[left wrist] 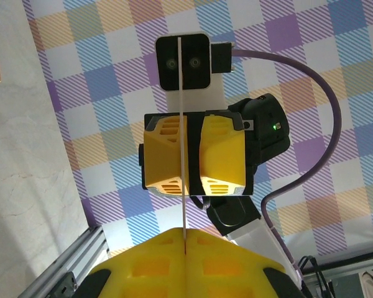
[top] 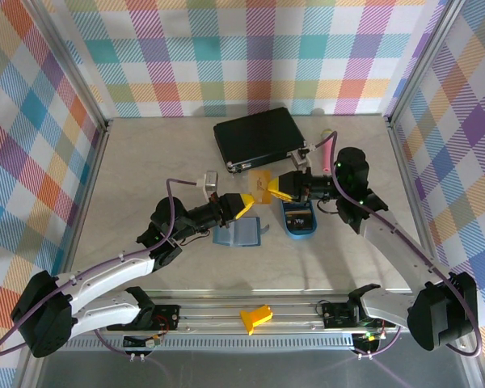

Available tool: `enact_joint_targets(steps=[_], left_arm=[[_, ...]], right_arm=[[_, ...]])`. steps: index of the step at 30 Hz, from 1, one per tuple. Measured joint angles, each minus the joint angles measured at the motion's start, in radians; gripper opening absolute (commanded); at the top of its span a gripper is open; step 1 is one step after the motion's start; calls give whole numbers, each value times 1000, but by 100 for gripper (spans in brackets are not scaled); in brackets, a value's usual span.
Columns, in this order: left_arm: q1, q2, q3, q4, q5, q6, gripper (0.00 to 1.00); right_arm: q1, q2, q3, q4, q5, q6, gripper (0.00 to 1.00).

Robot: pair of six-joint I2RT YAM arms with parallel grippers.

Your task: Put the credit cards into the card holder

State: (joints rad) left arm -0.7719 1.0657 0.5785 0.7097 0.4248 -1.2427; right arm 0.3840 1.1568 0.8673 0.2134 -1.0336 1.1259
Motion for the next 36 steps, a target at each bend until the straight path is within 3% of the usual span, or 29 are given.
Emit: enact_joint_targets(steps=[6,9,10,12,13,15,19,24,29,36], left_arm=[[0,5,0,0,-1,-3,0],[0,6,0,0,-9,-3,0],[0,6,0,0,-14,-4,6],[0,5,0,-2,-21,-2,43],[0,2,-2,-2,-27,-3,56],[6,-23,-20,-9,-45,-2,64],[64,-109,-56,-93,-35,9,66],[224,-176,-84,-229,51,40,65],[379,-167,-146,-338,161,116,66],[463,-69,-166,-409,280,258,70]], right_arm=[[5,21,-5,29,-1,18,14],[7,24,-5,34,0,19,0],[6,26,-5,33,0,20,0],[7,26,-4,24,4,11,0],[7,26,-2,6,6,1,0],[2,27,4,-42,21,-29,0],[-13,27,5,-119,55,-94,0],[2,43,0,-205,158,-225,0],[111,88,-24,-252,328,-333,0],[222,222,-49,-211,488,-370,0]])
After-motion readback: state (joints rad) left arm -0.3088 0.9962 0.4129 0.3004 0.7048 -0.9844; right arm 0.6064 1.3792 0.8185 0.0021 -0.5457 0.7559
